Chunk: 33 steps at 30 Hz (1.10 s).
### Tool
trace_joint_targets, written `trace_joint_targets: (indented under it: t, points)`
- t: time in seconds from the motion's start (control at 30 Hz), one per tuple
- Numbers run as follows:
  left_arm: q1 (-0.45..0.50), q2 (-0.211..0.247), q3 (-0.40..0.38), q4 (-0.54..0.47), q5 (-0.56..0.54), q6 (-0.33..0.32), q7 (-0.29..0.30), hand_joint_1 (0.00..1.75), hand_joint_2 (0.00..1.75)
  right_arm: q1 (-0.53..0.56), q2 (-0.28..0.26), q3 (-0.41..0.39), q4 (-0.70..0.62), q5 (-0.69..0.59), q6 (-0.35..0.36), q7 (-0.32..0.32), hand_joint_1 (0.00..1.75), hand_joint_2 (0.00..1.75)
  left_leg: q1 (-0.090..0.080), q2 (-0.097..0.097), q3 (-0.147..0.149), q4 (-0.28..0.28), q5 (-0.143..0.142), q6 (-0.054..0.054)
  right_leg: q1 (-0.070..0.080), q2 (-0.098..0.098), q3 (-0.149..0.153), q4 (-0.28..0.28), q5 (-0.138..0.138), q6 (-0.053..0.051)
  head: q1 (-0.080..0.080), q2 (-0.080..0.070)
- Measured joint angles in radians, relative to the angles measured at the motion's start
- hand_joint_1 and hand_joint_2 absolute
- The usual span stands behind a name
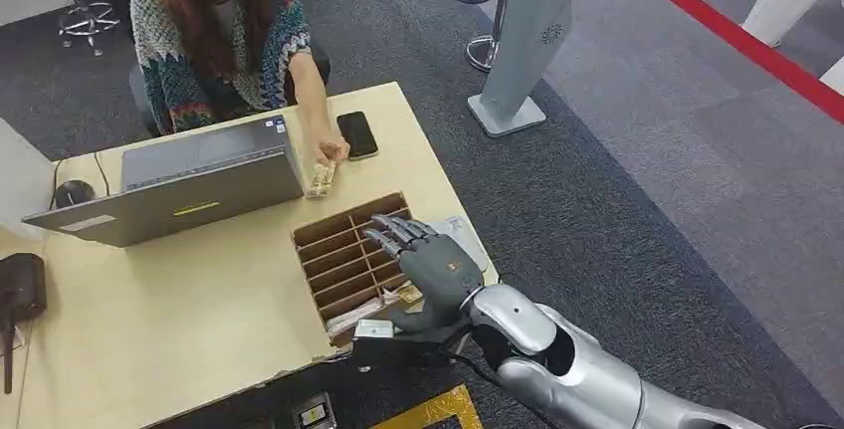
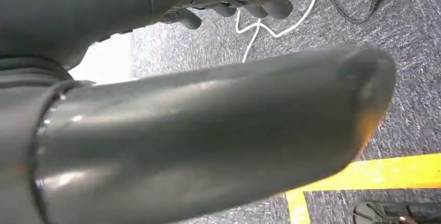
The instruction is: Pass the card to the sensor for recognition and then transmit it.
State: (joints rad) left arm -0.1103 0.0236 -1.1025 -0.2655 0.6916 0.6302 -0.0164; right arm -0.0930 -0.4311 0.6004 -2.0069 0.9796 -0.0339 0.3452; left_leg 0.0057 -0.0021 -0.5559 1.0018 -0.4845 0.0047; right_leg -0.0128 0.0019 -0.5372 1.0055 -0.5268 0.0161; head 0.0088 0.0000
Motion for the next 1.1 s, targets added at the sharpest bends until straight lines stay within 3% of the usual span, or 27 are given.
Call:
trace_joint_targets:
  t: [0.5,0.7,0.9,1.1]
  points:
    - [0.0,-0.001,0.013,0.0,0.014,-0.001,0.0,0.0,0.0,-0.007,-0.035,0.029,-0.013,-0.071,0.148,0.045,0.0,1.75,0.0,0.0,0.0,0.0,0.0,0.0,0.0,0.0,0.0,0.0,0.0,0.0,0.0,0.0]
    - [0.0,-0.001,0.013,0.0,0.014,0.0,0.0,0.0,0.0,-0.009,-0.049,0.062,-0.013,-0.109,0.167,0.07,0.0,1.75,0.0,0.0,0.0,0.0,0.0,0.0,0.0,0.0,0.0,0.0,0.0,0.0,0.0,0.0]
    - [0.0,-0.001,0.013,0.0,0.014,0.007,0.0,0.0,0.0,-0.02,-0.06,0.099,-0.01,0.01,0.103,0.131,0.0,1.75,0.0,0.0,0.0,0.0,0.0,0.0,0.0,0.0,0.0,0.0,0.0,0.0,0.0,0.0]
    - [0.0,-0.007,0.013,0.0,0.012,0.018,0.0,0.0,0.0,-0.024,-0.055,0.118,0.039,0.14,-0.056,0.142,0.0,1.75,0.0,0.0,0.0,0.0,0.0,0.0,0.0,0.0,0.0,0.0,0.0,0.0,0.0,0.0]
